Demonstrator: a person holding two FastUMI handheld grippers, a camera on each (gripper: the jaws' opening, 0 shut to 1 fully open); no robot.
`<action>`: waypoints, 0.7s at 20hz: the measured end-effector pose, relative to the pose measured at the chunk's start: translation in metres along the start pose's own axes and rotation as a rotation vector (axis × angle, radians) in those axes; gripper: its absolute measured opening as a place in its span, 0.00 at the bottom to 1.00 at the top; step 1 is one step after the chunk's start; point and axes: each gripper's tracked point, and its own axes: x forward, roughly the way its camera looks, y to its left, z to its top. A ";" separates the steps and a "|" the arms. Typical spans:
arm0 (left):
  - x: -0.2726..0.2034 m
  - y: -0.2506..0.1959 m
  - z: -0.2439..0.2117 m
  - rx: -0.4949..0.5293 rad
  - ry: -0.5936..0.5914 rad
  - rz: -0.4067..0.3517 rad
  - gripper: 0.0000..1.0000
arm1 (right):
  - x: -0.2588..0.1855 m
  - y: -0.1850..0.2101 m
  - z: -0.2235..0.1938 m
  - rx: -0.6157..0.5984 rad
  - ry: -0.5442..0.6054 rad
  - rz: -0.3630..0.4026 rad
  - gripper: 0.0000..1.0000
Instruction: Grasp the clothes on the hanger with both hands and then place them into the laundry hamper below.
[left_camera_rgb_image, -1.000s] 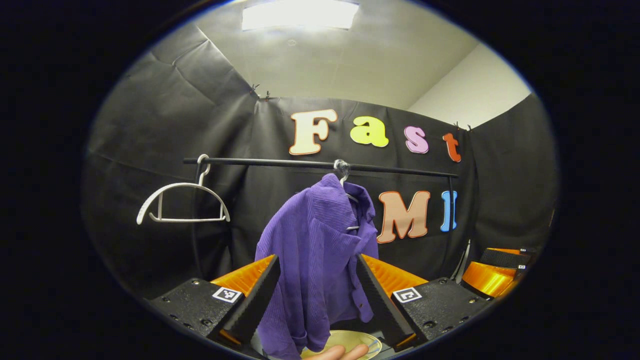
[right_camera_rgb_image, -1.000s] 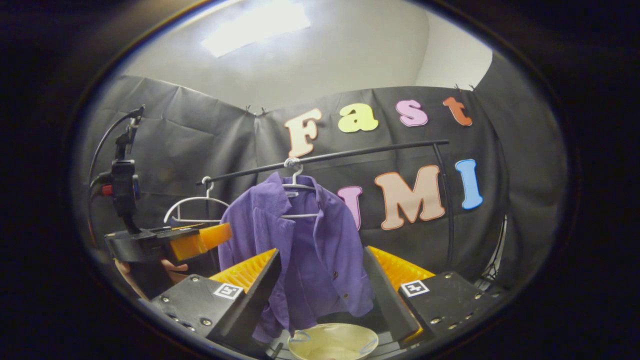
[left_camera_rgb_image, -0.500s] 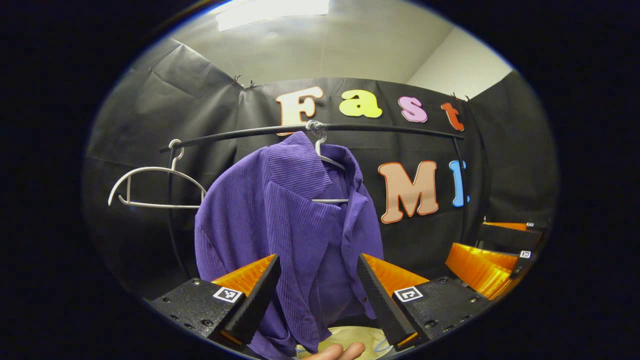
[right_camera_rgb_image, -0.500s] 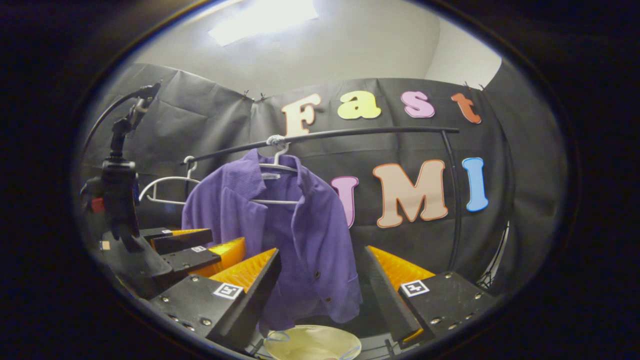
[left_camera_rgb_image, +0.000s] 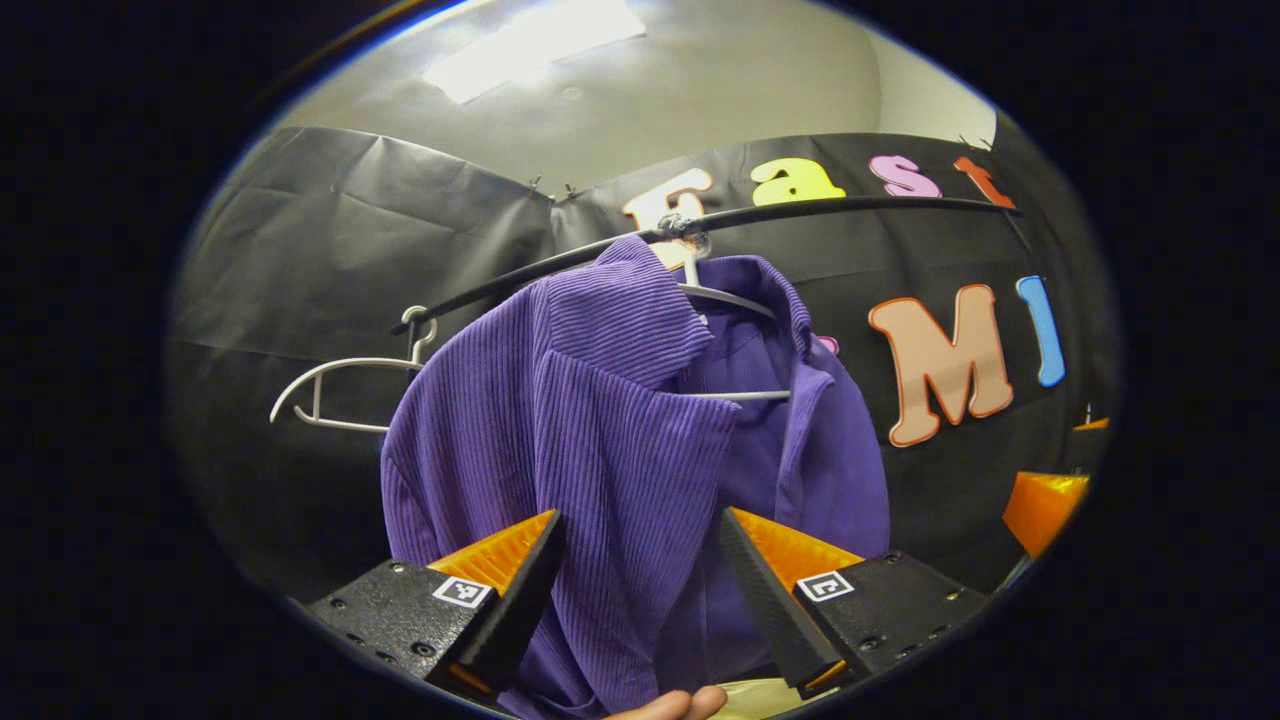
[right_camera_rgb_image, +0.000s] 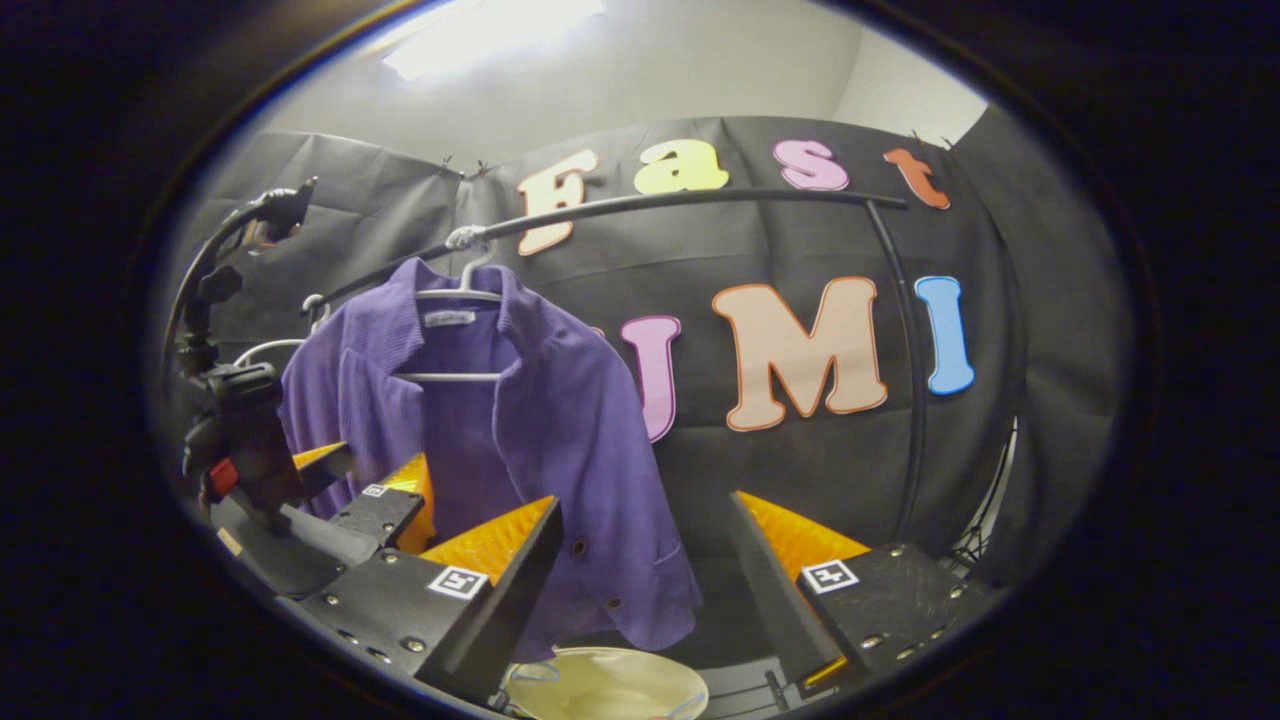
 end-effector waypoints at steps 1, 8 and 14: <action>0.005 -0.004 -0.001 0.006 0.003 0.009 0.97 | 0.004 -0.005 -0.002 -0.002 0.004 0.001 0.98; 0.042 0.011 0.003 0.097 -0.036 0.147 0.91 | 0.027 -0.018 -0.013 -0.086 0.001 0.022 0.97; 0.045 0.029 0.010 0.074 -0.049 0.080 0.12 | 0.064 0.043 -0.027 -0.070 -0.002 0.175 0.97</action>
